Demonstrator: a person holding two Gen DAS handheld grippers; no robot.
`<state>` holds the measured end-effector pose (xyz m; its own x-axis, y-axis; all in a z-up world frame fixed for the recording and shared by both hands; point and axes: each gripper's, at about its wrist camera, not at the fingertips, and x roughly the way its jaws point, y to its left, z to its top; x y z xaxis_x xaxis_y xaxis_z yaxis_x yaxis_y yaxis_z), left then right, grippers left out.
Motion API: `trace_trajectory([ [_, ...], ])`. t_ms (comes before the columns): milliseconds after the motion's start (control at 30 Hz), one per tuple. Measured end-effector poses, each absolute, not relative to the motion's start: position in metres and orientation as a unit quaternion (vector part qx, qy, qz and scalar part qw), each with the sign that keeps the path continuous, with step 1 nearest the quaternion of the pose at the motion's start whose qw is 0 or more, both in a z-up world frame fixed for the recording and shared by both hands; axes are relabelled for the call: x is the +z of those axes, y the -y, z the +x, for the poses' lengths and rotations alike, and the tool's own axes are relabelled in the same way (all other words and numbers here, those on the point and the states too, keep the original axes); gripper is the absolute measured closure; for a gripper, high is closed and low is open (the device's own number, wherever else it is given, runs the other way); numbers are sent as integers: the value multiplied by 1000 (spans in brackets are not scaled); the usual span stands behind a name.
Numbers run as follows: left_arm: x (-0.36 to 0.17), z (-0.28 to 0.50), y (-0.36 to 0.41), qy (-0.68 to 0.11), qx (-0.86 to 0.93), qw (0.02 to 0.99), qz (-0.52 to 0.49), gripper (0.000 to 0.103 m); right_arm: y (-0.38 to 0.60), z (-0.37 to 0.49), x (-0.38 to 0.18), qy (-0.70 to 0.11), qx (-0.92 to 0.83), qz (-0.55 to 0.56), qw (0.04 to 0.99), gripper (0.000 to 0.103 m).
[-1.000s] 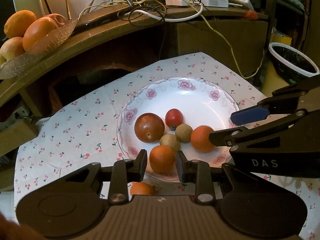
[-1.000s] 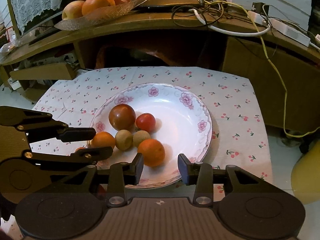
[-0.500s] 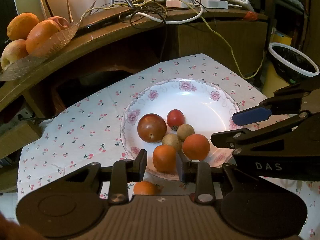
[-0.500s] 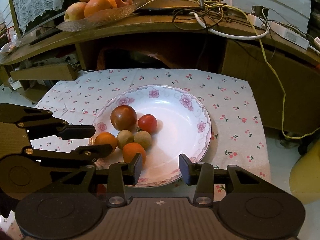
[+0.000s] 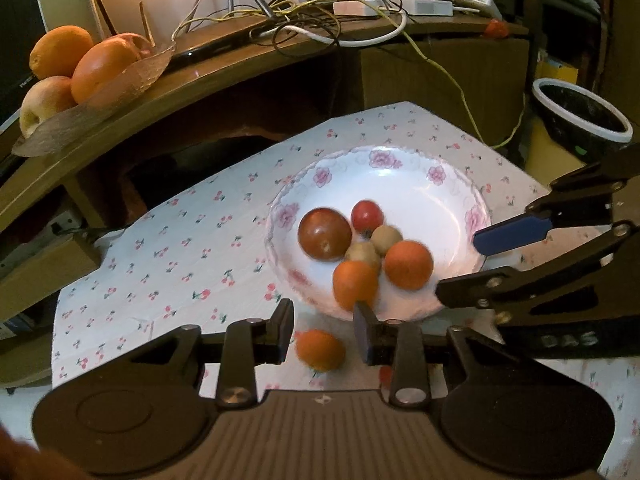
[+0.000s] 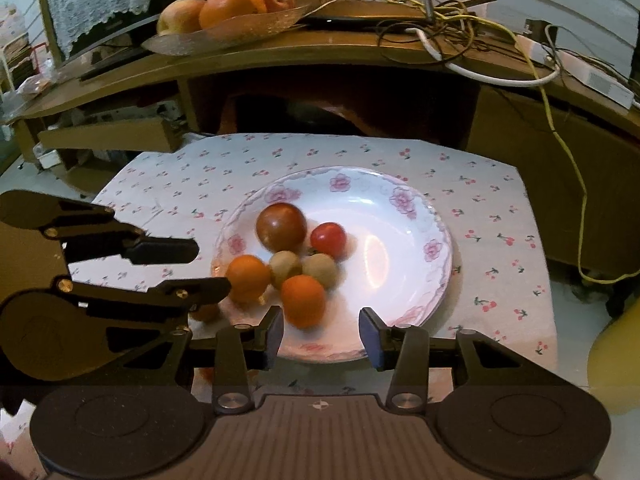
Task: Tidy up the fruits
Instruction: 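Grasp the last orange with the left tool while the right grasps the red tomato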
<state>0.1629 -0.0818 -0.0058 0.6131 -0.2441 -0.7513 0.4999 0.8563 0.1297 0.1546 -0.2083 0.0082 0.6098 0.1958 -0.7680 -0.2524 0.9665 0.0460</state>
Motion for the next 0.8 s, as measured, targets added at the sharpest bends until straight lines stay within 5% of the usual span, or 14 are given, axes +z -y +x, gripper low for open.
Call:
trace_trajectory([
  [800, -19, 150, 41, -410, -220, 871, 160, 63, 164, 144, -17, -471, 207, -39, 857, 57],
])
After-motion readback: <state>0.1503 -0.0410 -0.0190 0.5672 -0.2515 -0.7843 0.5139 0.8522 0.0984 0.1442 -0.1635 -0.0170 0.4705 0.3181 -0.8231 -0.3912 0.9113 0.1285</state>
